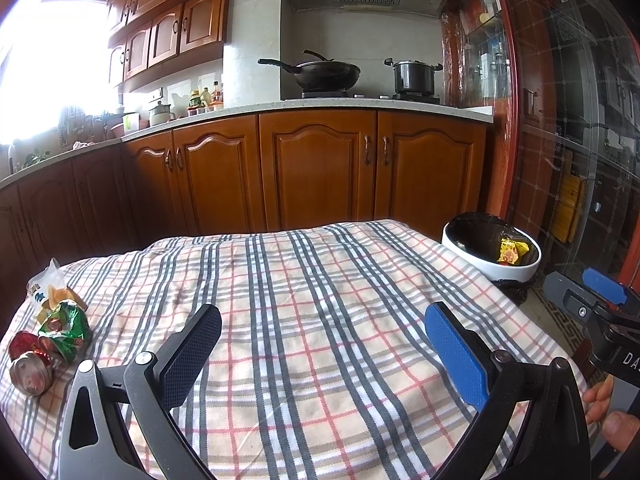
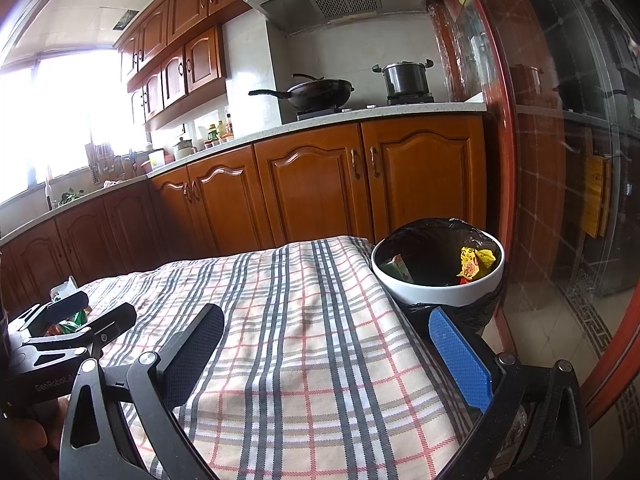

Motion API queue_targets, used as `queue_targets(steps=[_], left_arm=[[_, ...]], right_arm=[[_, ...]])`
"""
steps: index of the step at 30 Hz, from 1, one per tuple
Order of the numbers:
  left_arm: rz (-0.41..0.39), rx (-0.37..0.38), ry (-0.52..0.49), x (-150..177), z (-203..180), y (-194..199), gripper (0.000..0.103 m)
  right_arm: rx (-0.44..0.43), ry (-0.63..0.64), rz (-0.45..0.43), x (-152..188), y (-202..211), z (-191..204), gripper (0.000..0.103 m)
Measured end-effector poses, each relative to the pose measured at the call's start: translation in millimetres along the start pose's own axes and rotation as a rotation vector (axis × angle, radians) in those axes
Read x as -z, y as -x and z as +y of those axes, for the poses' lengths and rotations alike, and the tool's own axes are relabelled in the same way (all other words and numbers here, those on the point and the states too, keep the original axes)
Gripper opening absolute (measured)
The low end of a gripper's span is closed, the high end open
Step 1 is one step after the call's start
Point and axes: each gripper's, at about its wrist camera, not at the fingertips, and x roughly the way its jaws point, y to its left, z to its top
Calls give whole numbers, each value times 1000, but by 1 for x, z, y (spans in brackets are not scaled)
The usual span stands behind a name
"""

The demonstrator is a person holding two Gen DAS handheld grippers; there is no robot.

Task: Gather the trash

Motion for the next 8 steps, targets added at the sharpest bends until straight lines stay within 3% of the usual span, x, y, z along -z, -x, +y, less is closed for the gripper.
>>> queue_targets(steps=[8], left_arm=[[7,12,6,0,4,-2,102]], right_arm=[[-5,-1,10,0,-4,0,103]])
